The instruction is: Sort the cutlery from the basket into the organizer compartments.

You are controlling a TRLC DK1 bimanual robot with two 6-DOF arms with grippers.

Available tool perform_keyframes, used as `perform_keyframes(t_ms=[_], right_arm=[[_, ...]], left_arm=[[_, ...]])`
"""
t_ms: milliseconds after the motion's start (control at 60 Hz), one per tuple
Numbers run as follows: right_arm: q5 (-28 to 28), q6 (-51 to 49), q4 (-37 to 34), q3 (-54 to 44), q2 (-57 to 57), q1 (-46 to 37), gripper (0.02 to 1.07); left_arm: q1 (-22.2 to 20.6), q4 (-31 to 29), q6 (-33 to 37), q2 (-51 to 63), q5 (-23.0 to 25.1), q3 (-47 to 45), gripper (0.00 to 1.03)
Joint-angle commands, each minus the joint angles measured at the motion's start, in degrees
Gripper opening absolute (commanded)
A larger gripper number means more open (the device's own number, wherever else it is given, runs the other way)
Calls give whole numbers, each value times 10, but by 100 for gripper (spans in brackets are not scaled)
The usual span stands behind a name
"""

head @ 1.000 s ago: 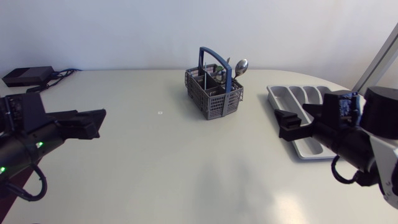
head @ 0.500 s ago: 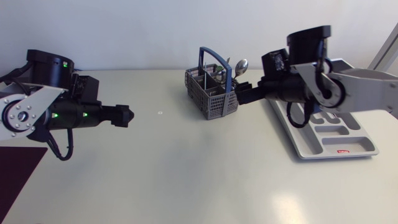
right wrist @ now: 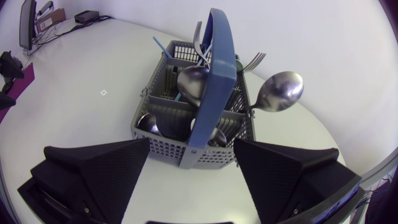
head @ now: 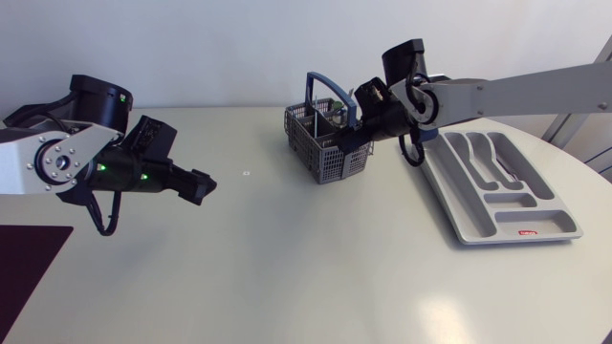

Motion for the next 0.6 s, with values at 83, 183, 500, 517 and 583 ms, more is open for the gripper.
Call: perform_keyframes(t_ms=[83, 183, 500, 517, 583], right_arm=[[-3, 19, -8, 59, 60, -8, 54], [-3, 22, -8, 73, 75, -9, 39], [-21, 36, -8, 53, 57, -10, 15], [-21, 36, -8, 51, 54, -10, 15], [-21, 36, -8, 36, 41, -10, 15]], left_arm=[[4, 20, 16, 11, 26, 5, 96], [4, 26, 17, 8, 25, 2, 96], [6, 24, 16, 4, 29, 2, 94], [6, 23, 16, 4, 30, 2, 94], [6, 21, 16, 4, 31, 3, 94]])
